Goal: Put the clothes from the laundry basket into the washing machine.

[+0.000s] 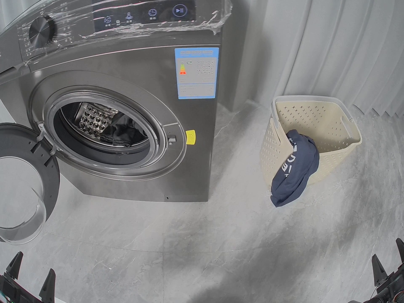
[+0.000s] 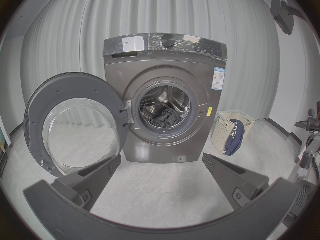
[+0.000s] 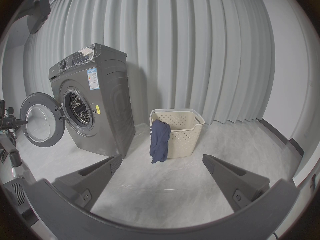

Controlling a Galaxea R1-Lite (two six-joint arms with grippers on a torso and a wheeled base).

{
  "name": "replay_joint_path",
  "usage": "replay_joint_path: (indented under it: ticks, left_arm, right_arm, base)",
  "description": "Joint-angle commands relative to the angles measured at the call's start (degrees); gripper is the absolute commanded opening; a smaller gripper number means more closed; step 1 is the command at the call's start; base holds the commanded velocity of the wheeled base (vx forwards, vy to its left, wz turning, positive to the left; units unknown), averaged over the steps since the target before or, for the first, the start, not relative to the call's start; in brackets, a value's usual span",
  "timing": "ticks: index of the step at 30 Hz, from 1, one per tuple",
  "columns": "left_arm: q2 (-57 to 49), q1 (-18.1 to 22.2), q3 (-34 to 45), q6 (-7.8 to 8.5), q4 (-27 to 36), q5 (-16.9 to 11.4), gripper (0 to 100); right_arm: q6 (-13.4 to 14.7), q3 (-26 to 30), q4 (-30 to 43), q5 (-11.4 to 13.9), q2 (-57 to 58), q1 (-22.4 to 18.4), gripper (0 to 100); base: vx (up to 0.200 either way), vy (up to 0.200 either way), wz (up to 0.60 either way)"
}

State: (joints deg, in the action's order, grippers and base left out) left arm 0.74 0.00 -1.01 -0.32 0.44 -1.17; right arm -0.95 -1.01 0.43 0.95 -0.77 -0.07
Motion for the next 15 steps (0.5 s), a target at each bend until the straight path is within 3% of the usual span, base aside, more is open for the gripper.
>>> replay_joint_path:
  ticks: [1, 15]
  left_arm:
    - [-0.4, 0.0, 0.8, -0.03, 0.0, 0.0, 100]
    - [-0.4, 0.0, 0.8, -0.03, 0.0, 0.0, 100]
  right_arm:
    - [0.0, 0.7, 0.0, 0.0, 0.1, 0.0, 100]
    - [0.0, 0.7, 0.0, 0.0, 0.1, 0.0, 100]
  base:
    - [0.0, -0.2, 0.0]
    - [0.0, -0.2, 0.0]
